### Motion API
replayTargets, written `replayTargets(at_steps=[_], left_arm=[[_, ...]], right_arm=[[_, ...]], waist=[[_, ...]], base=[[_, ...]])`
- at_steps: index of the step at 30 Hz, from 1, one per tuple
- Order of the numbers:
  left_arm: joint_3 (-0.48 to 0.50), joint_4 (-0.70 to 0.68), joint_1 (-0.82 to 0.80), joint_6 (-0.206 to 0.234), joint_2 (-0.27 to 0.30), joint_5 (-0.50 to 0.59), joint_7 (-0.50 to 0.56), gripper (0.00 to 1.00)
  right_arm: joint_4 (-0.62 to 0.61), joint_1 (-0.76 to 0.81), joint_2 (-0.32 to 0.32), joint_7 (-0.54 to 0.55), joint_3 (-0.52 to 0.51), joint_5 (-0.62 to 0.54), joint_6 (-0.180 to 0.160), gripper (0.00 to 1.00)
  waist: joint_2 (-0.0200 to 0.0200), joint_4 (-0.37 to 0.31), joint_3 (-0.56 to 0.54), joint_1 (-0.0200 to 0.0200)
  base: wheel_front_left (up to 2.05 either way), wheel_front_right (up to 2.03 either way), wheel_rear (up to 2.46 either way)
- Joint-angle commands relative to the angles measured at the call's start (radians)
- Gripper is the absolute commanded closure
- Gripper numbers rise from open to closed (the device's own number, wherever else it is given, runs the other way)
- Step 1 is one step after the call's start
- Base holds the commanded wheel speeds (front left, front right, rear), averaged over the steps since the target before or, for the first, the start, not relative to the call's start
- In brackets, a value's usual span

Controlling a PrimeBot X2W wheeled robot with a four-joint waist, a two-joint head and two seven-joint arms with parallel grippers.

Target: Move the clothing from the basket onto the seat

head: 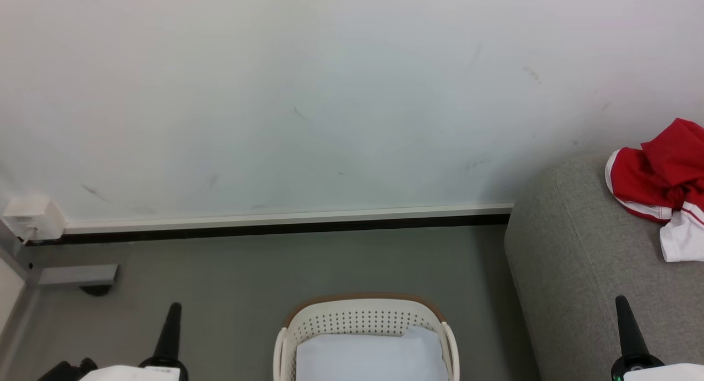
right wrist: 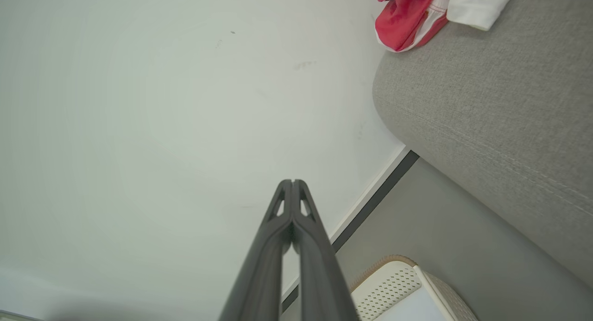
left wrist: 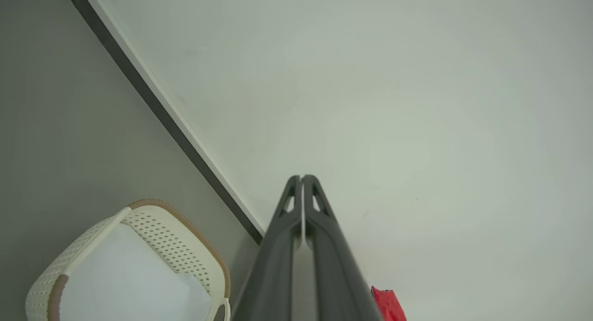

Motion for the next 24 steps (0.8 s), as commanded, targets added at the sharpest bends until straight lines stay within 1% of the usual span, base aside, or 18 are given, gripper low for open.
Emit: replayTargets(at_steps=[1, 24], left_arm=[[0.008, -0.011, -0.02, -0.005, 0.0, -0.021, 0.006, 1.0], [0.03, -0.023, -0.045, -0.016, -0.006, -0.22, 0.059, 1.0]], right_arm=[[-0.011, -0.021, -0.011, 0.007, -0.003, 0.024, -0.002, 1.0], [-0.013, -0.05, -0.032, 0.037, 0.004, 0.254, -0.002, 1.0]], waist=[[-0.0001, 0.0, 0.001, -0.0001], [-0.0001, 0.004, 0.013, -0.0001]], base=[[0.0, 0.0, 0.0], [0.0, 0.0, 0.0]])
